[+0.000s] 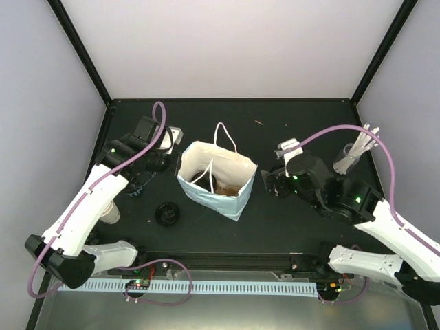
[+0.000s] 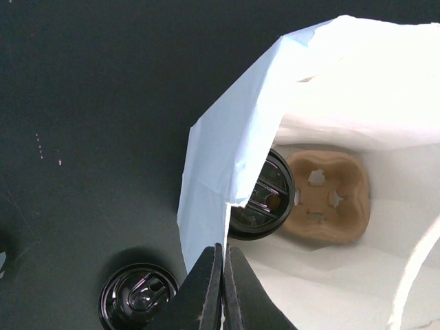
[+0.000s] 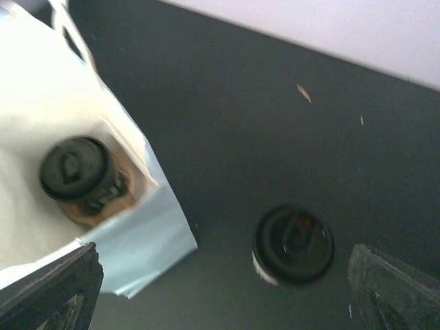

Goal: Pack the takeout coffee

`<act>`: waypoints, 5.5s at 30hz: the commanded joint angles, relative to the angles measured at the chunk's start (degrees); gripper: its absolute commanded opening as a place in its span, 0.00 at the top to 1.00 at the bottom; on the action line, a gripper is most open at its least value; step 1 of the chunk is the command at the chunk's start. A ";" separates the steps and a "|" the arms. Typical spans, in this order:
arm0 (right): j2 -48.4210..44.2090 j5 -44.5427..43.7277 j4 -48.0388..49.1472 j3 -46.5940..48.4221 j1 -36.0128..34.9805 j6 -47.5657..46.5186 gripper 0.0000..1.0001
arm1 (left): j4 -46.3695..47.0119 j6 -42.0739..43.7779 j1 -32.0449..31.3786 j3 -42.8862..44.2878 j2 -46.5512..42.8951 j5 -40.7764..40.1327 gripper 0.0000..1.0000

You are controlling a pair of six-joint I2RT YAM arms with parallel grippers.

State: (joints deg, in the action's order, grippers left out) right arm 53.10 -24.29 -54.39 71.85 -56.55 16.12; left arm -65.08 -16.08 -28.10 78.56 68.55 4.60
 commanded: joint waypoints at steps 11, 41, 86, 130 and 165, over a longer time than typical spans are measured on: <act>2.94 3.95 -10.07 -6.11 10.45 19.12 0.00 | -0.77 -4.74 -1.54 -1.71 -4.04 2.58 0.99; 21.14 4.67 -5.30 -4.70 23.65 18.31 0.01 | -1.39 -4.70 -2.86 1.74 -9.31 -1.31 0.36; 32.13 13.63 -1.06 -3.21 28.78 15.62 0.16 | 0.92 -3.70 -2.56 0.86 -13.45 -5.67 0.01; 10.72 22.55 -9.52 16.91 28.74 3.30 0.30 | 3.50 -2.79 -2.20 -0.28 -13.43 -4.26 0.01; 2.62 34.98 2.85 9.69 11.33 -5.20 0.42 | 5.39 1.47 -1.15 1.14 -9.22 0.38 0.01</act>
State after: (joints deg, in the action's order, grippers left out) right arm 52.34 24.12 -48.12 78.83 -37.80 14.04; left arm -61.45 -16.38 -29.58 78.89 58.67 3.46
